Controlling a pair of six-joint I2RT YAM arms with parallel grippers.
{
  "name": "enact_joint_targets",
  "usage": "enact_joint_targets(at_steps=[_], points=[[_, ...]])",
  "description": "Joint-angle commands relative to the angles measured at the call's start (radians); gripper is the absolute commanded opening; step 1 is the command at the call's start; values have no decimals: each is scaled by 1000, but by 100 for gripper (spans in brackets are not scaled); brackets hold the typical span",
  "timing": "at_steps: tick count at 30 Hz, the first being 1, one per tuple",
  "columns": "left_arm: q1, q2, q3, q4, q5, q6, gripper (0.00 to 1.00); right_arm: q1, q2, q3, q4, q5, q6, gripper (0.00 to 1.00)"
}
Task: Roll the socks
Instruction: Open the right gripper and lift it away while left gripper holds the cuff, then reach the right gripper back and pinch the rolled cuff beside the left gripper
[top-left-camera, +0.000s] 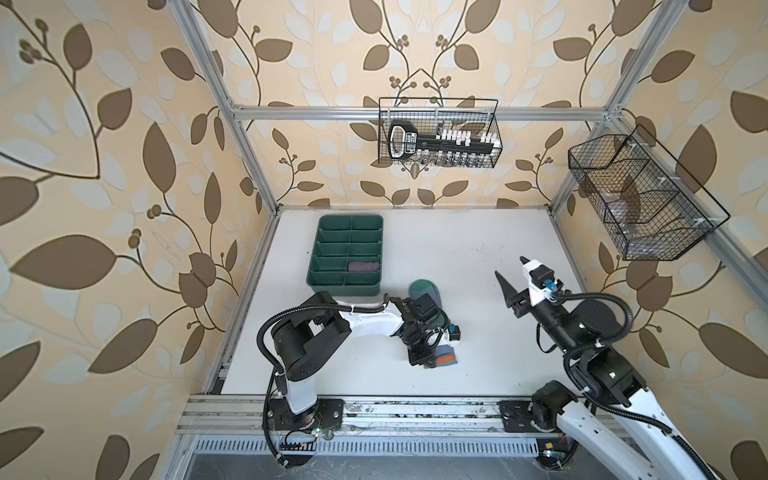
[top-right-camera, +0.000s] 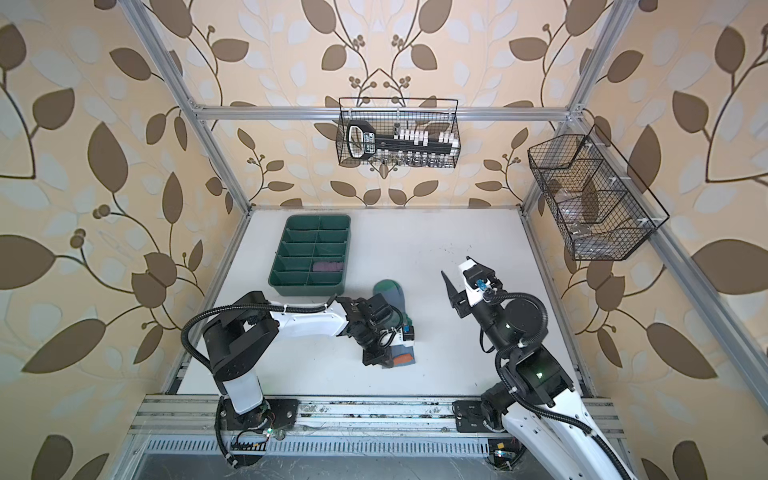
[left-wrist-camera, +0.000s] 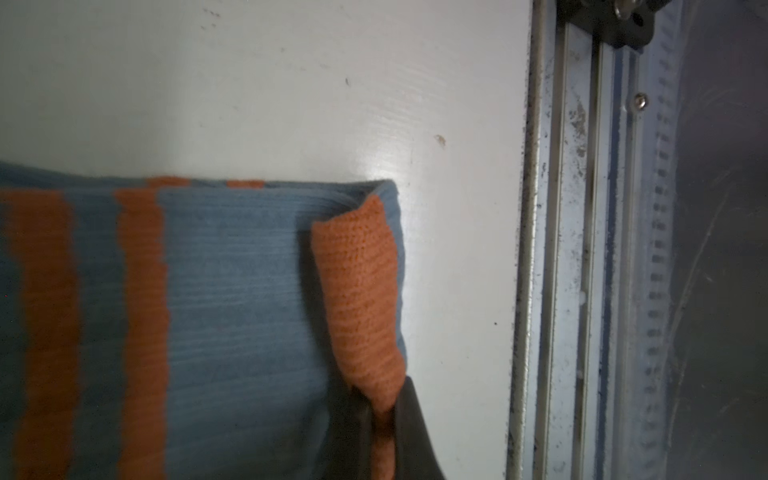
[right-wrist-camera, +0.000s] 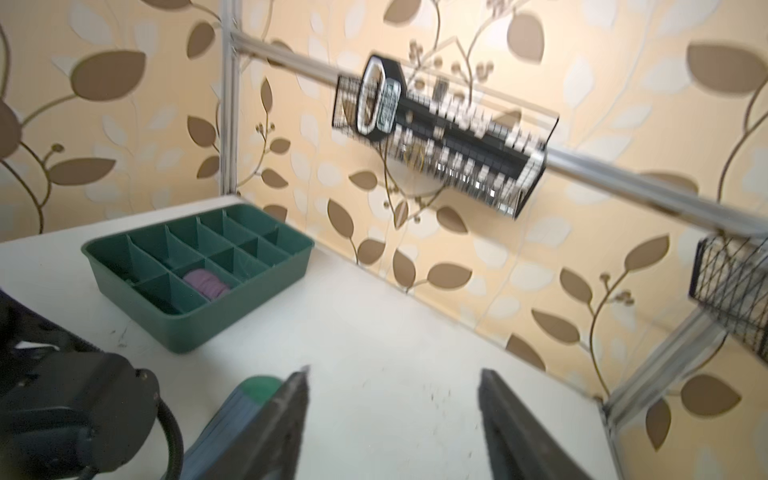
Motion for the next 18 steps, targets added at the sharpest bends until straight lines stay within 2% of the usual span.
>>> enact_joint_targets(at_steps=[1,3,5,8,11,14,18], points=[[30,47,0,-119,60,-22,0,10,69,49,-134,-167,-108,49],[54,74,23,-135,81,-27,0,91,147,110,-357,-122,-219,47],[77,103,48,-152,98,-29,0,289,200,86,-490,128,-315,50],[102,136,74,-165,109,-35,0,606,226,-50,-510,424,-400,52],[123,153,88,-168,113,-36,0,831,280,-163,-423,509,-400,53],[135,156,92,-167,115,-39,0,911,410,-215,-278,527,-366,55],[138,161,97,-170,115,-37,0,907,626,-257,-6,569,-385,61]])
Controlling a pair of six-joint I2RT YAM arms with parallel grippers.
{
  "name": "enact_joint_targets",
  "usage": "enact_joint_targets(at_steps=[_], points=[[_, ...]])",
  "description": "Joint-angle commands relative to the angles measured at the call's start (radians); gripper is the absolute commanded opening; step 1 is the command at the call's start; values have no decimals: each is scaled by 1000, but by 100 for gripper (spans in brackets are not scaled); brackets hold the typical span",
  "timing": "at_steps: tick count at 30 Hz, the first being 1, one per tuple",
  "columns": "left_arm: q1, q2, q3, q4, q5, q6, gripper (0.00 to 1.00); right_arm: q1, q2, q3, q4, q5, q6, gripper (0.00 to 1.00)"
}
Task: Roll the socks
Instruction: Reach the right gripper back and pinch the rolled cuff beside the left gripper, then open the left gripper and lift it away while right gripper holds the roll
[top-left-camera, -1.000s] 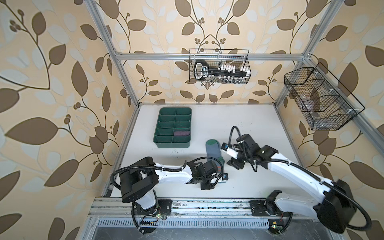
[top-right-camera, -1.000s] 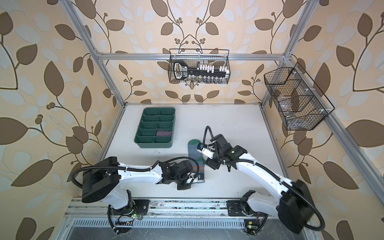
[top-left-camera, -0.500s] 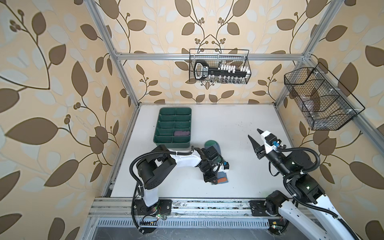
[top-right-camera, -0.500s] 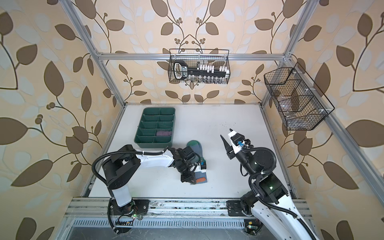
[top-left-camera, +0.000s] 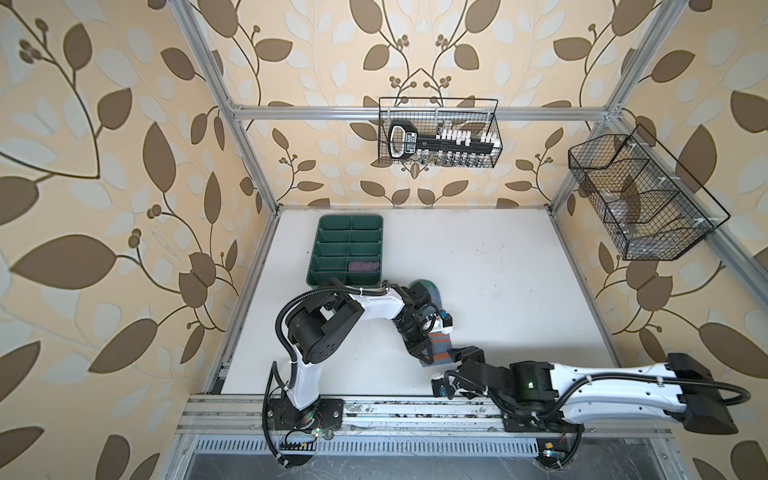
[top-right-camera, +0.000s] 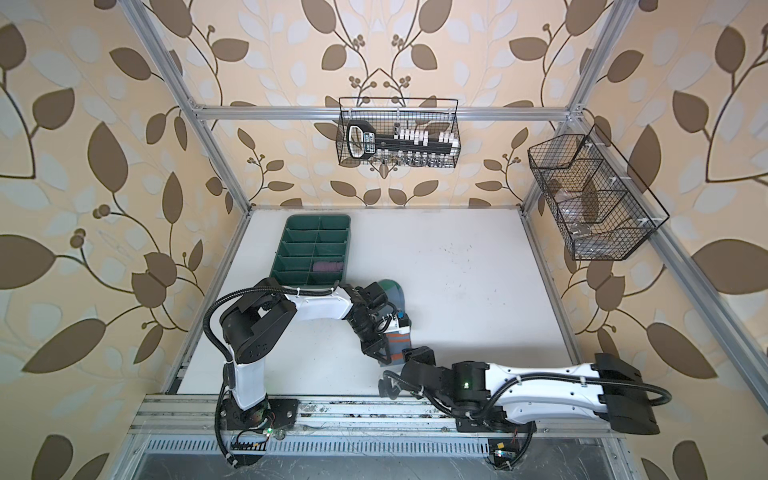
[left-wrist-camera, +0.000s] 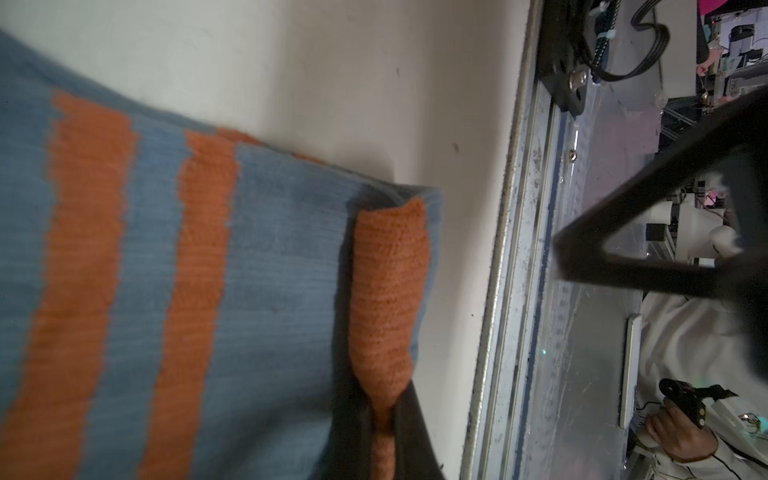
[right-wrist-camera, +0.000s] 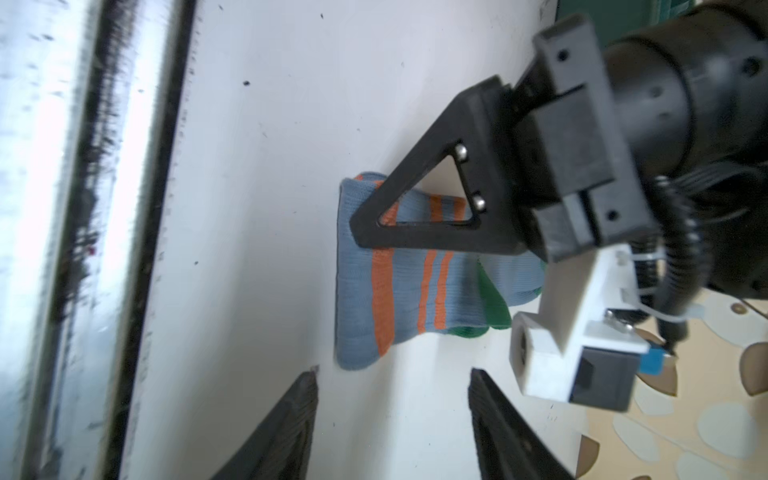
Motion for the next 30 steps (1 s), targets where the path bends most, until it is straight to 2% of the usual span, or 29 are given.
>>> enact_joint_targets(at_steps=[1,4,9,11,15,17,21,24,26,27,28,29,30], points=[[11,37,4,-44,-88,3,0,-8,131,-30,286,101,-39,61],[11,37,8,-48,-90,5,0,-53,267,-19,389,79,-43,59],[13,21,10,-52,-109,12,0,-73,368,3,381,18,-28,48],[13,5,9,-55,-110,13,0,-73,384,4,357,15,-17,40],[14,-79,10,-68,-138,23,1,-73,381,19,270,18,19,11],[14,-149,5,-60,-177,28,6,-72,366,31,216,9,35,9],[34,-349,-43,-2,-328,24,15,-82,315,74,50,-81,67,8],[66,-576,-126,95,-530,8,21,-121,299,140,-102,-216,96,10],[77,-751,-202,169,-723,12,24,-158,311,195,-197,-319,104,11],[77,-833,-231,193,-794,28,28,-172,323,219,-237,-360,104,11],[77,-925,-259,211,-859,48,36,-185,343,248,-279,-405,100,11],[78,-1012,-276,210,-895,75,44,-198,366,282,-314,-448,99,8],[78,-1078,-275,182,-897,112,47,-214,386,310,-341,-483,101,5]])
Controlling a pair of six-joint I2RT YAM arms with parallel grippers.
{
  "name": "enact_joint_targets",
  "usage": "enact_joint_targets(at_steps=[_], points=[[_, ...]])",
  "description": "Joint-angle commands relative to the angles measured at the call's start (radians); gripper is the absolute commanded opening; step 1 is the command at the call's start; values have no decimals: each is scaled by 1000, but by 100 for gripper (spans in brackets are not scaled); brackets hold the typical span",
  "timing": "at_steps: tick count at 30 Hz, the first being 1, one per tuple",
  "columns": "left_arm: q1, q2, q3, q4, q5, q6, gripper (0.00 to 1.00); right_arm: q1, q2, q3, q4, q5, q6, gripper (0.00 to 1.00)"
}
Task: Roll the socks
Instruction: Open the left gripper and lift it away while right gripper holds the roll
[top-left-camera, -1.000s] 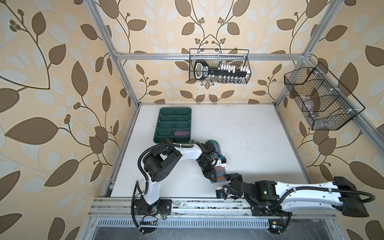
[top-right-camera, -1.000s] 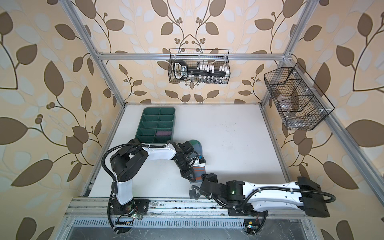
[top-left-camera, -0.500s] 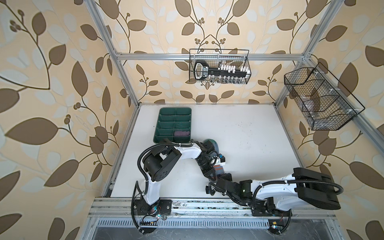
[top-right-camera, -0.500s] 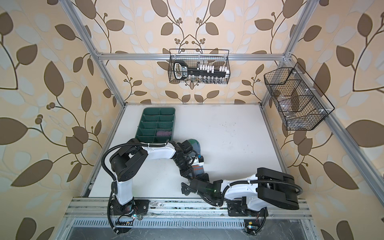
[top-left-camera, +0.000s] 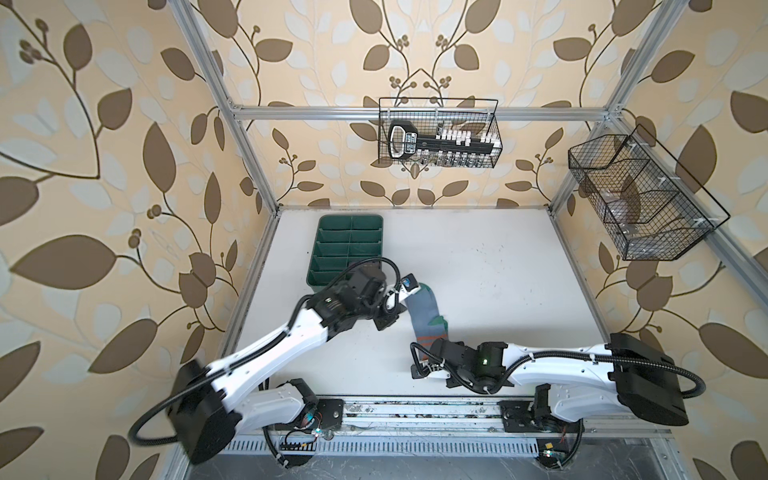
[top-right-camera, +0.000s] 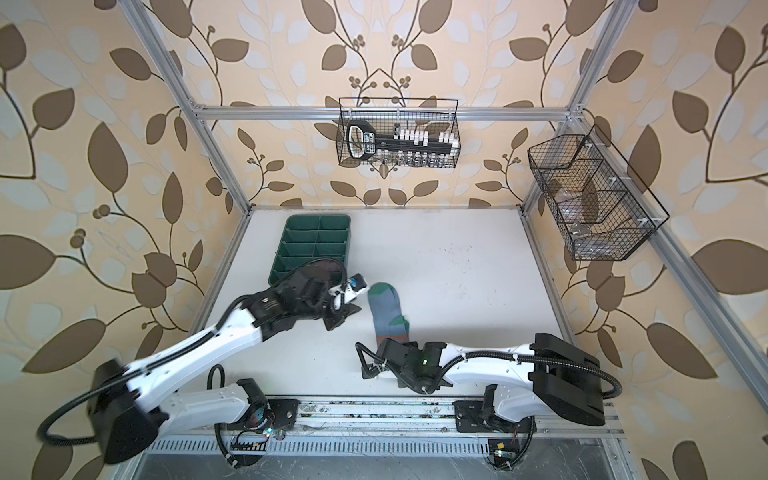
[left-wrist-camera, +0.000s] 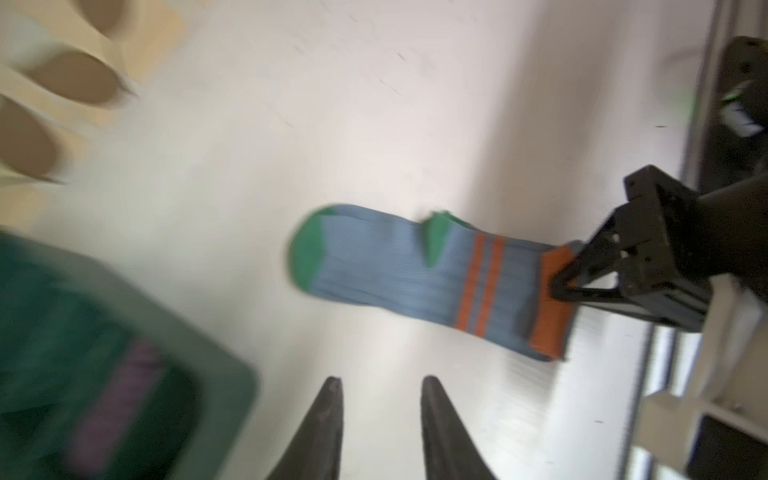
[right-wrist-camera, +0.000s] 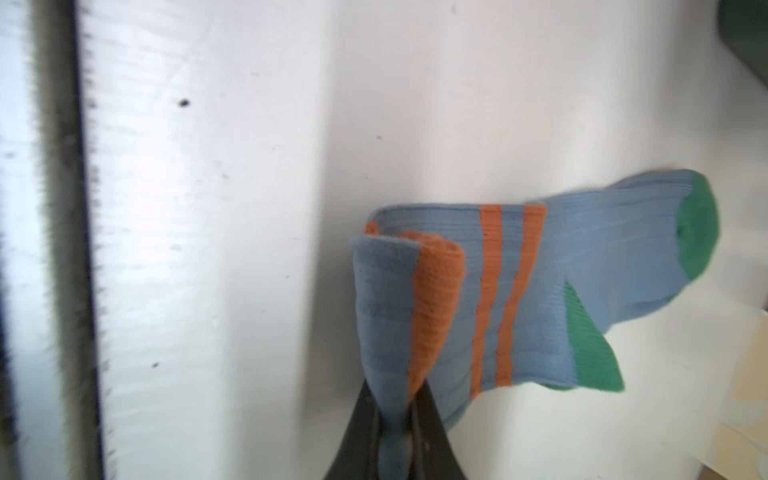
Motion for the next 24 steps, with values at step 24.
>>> enact_joint_targets(at_steps=[24], points=[[-577,-28,-149,-81,-264,383,43,-306,479,398,-350,-667,47,5]])
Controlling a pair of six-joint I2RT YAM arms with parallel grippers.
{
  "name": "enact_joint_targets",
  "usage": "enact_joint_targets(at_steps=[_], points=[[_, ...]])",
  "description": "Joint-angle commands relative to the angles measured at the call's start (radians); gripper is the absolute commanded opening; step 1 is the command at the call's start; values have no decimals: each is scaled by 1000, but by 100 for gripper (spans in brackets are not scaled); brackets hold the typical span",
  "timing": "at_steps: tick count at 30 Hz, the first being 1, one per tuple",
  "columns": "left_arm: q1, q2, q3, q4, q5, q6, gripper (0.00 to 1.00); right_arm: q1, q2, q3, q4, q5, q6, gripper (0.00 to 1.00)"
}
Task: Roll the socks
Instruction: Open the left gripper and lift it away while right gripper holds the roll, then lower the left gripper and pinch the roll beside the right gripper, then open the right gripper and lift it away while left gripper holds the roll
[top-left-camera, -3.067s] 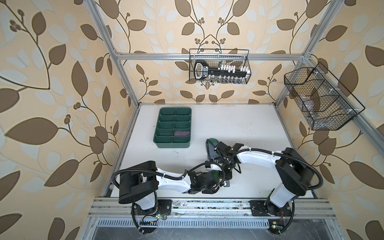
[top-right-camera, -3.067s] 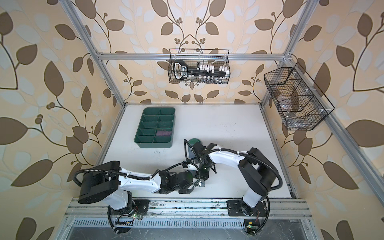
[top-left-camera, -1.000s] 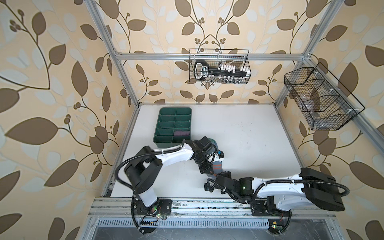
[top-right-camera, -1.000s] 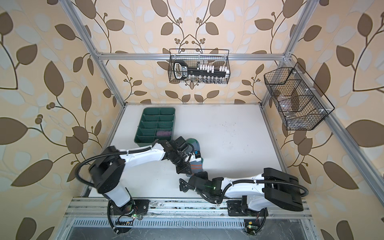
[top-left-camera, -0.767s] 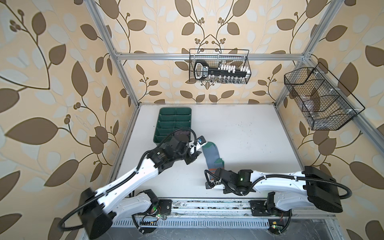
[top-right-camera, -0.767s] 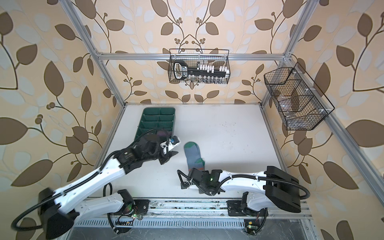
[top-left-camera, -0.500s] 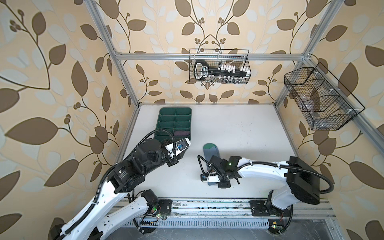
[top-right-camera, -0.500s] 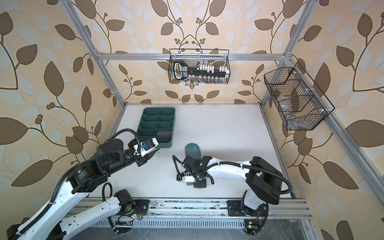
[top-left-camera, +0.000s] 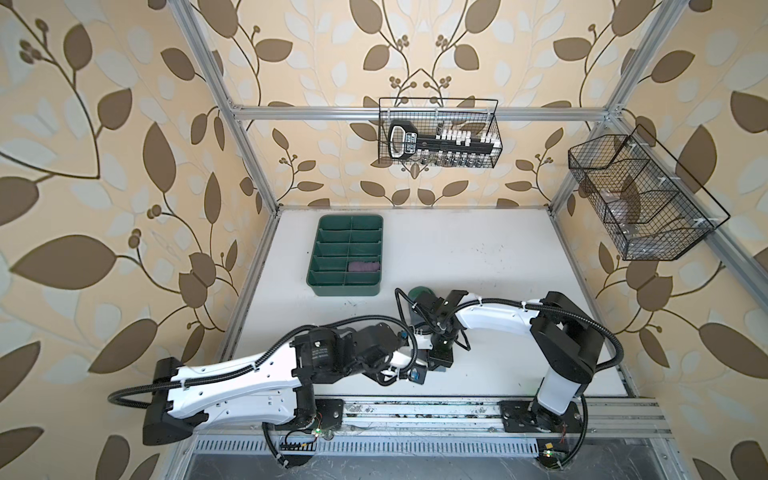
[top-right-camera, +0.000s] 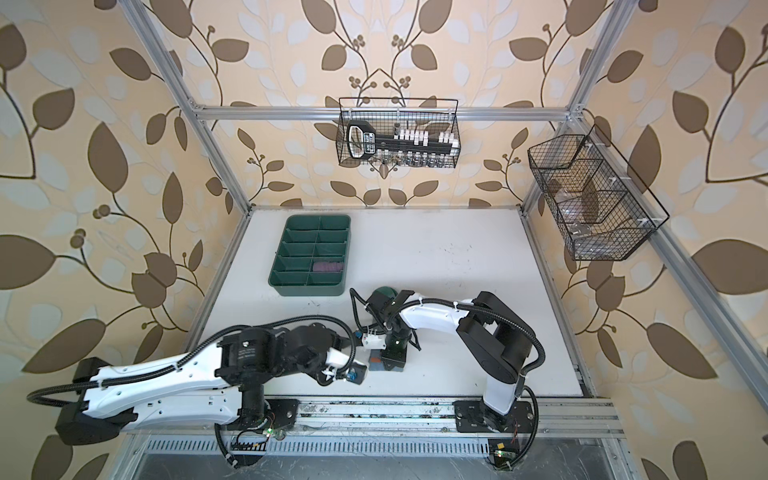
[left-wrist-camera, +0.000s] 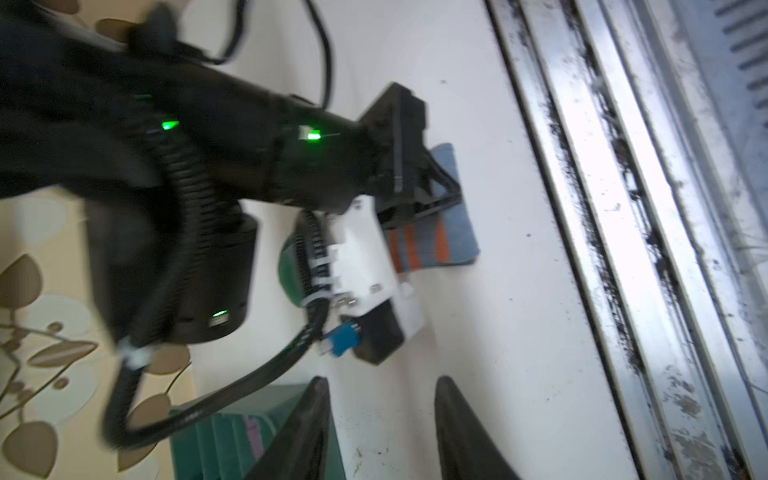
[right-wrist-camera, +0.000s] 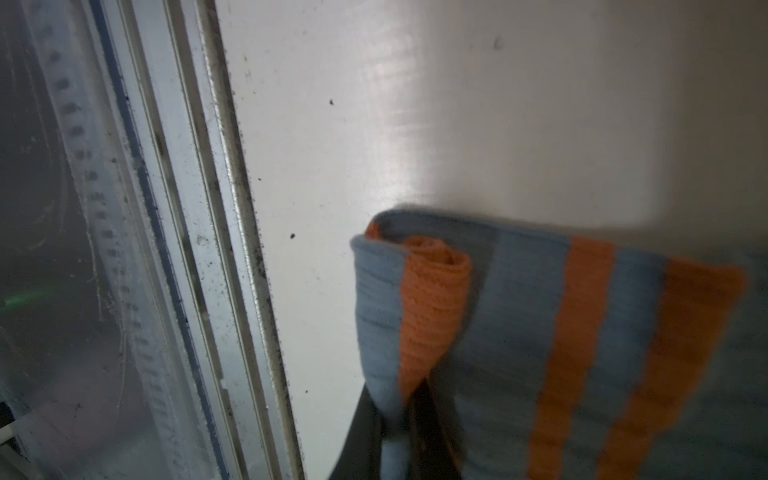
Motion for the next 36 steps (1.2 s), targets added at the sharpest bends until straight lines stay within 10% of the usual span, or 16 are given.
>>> enact_joint_targets(at_steps=[1,16,31,36], points=[[-24,37,-107,230,32,-81,43,0,67,12,-17,-2,1,5],[-30,434,-182,654,-15,-412,47,-7,94,20,-9,30,11,10],[-17,572,-199,702,-33,-532,10,-36,-46,-71,79,38,40,21],[27,555,-207,682,-6,-555,0,-76,-155,-127,133,55,71,47]])
